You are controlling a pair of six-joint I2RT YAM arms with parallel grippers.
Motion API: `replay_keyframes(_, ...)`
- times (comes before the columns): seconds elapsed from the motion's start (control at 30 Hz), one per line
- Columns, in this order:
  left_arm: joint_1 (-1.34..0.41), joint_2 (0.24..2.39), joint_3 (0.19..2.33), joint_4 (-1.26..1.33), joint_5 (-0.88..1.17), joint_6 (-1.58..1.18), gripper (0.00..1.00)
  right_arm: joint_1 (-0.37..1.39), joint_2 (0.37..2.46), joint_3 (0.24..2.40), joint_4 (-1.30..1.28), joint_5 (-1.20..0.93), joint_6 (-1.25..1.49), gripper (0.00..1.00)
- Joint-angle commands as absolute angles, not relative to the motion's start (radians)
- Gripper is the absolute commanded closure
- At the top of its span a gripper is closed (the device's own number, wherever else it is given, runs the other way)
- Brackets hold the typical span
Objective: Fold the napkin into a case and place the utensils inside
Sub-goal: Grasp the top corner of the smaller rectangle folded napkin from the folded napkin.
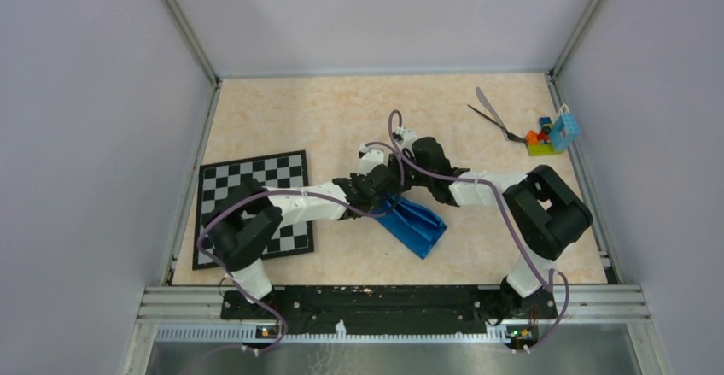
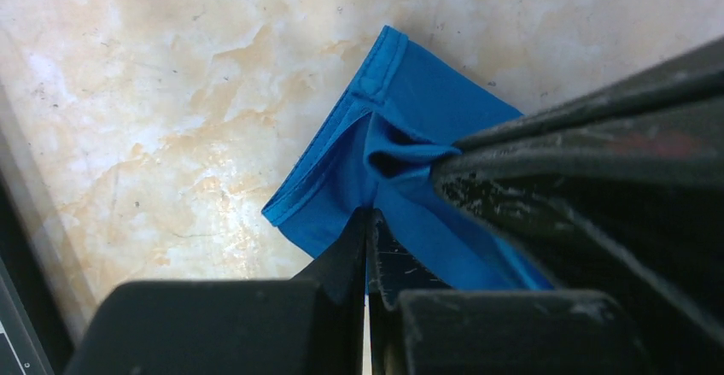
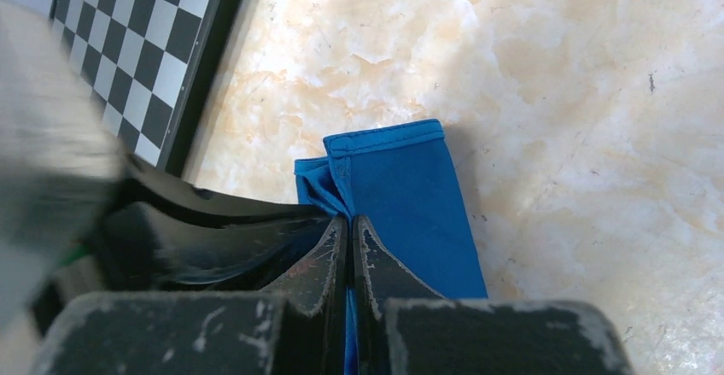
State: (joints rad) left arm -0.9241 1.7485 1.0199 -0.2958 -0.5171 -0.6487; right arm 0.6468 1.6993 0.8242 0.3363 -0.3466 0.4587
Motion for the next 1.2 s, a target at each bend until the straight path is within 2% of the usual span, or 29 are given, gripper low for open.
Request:
replay_keyframes(0.0,-0.927,1.614,0.922,-0.101,-0.545,-0.612,1.0,0.656,1.67,0.831,0.347,-0.369,0.389,1.0)
replay_keyframes(0.73,-0.914,1.5,0.786,0.044,-0.547,-0.634,1.0,0.724,1.675,0.742,0.281,-0.33,0.309,1.0)
replay_keyframes(1.17,-0.922,1.477,0.758,0.094,-0.491,-0.603,1.0,0.757,1.732,0.847,0.227,-0.247,0.338,1.0)
